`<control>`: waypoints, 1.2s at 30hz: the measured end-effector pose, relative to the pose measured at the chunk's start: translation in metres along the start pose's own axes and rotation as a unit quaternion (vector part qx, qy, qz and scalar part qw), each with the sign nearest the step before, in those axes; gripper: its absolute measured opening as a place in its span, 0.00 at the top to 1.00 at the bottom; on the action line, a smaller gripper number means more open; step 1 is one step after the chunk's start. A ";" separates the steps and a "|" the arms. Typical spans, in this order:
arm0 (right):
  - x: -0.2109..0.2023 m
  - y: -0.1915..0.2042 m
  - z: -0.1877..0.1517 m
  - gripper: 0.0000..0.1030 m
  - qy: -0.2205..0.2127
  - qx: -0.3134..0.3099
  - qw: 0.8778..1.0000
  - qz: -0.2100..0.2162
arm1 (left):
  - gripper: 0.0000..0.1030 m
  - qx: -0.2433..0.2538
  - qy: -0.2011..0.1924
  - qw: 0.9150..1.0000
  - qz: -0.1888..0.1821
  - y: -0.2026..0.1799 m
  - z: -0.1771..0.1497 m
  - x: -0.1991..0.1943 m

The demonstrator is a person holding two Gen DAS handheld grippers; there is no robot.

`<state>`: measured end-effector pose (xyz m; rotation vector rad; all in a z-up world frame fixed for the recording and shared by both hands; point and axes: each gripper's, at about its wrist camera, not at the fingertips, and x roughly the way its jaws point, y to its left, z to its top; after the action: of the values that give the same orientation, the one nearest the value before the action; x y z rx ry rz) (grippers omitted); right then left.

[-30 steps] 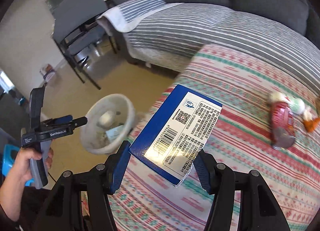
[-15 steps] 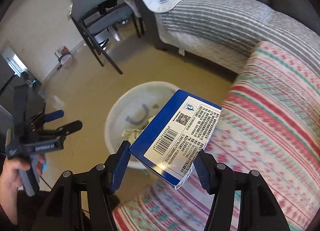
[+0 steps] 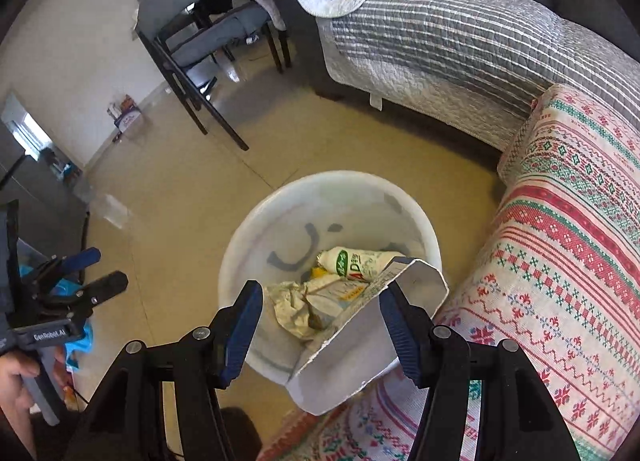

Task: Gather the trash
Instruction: 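Drop the white bottle into the bin with the left tool while the right tool drops the box in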

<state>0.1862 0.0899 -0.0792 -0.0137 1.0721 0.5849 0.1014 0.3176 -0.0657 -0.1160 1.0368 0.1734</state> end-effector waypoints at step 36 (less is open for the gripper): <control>0.002 -0.016 0.009 0.77 0.021 0.105 0.993 0.057 | 0.07 0.014 -0.005 1.000 -0.015 -0.017 0.006 -0.004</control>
<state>0.2015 0.0802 -0.0808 0.2211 1.1758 0.5744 0.1081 0.3018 -0.0585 -0.1060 1.0257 0.1320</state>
